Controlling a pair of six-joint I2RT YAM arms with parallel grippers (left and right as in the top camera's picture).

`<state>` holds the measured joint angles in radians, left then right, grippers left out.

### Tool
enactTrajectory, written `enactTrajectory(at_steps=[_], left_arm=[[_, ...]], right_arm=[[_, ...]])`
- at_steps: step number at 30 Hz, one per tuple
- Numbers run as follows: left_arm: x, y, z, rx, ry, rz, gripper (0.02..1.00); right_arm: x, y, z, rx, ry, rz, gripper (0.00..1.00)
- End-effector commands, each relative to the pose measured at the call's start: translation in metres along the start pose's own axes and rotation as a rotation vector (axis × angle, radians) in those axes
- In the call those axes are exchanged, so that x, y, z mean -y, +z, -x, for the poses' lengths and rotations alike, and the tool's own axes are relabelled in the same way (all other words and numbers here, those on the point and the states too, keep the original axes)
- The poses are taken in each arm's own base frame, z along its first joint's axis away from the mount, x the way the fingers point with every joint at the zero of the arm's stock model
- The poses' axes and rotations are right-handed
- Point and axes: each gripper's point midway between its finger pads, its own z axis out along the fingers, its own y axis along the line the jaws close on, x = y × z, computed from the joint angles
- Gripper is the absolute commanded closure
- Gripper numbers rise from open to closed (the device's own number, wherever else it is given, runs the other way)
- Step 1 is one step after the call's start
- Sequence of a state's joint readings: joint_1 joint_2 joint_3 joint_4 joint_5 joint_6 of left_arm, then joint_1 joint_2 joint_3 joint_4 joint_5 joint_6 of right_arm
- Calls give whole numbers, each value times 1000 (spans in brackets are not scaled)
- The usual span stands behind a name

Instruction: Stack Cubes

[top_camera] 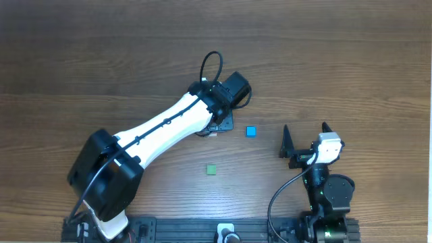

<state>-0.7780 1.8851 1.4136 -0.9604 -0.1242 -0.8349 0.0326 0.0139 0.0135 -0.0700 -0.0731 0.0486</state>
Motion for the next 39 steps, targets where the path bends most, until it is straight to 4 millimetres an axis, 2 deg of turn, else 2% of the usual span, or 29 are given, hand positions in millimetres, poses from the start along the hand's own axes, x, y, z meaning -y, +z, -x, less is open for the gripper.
enactTrajectory(at_steps=[1,12,16,21,23,24,26,27,28,31,33,34,39], left_arm=[[-4,6,-1,-1,-10,22,967],[-6,10,-5,-13,-9,26,963],[-6,10,-5,-12,-9,25,855],[-6,10,-5,-12,-10,25,660],[-6,10,-5,-12,-13,25,540],[-6,10,-5,-12,-15,25,463],[-6,10,-5,-12,-19,25,213],[-6,10,-4,-11,-34,25,53],[-7,10,-2,-7,-41,23,20],[-10,4,15,30,-85,-11,20],[-19,-5,37,81,-139,-38,18],[-32,-16,61,144,-175,-59,20],[-73,-62,130,361,-236,-147,20]], right_arm=[[0,0,-2,1,-2,3,9],[0,0,-2,1,-2,3,9],[0,0,-2,1,-1,3,7],[0,0,-2,1,-2,3,7],[0,0,-2,1,-2,3,7],[0,0,-2,1,-2,3,9],[0,0,-2,1,-2,3,7],[0,0,-2,1,-2,3,7],[0,0,-2,1,-2,3,7],[0,0,-2,1,-2,3,7],[0,0,-2,1,-2,3,9],[0,0,-2,1,-1,3,9],[0,0,-2,1,-2,3,7]])
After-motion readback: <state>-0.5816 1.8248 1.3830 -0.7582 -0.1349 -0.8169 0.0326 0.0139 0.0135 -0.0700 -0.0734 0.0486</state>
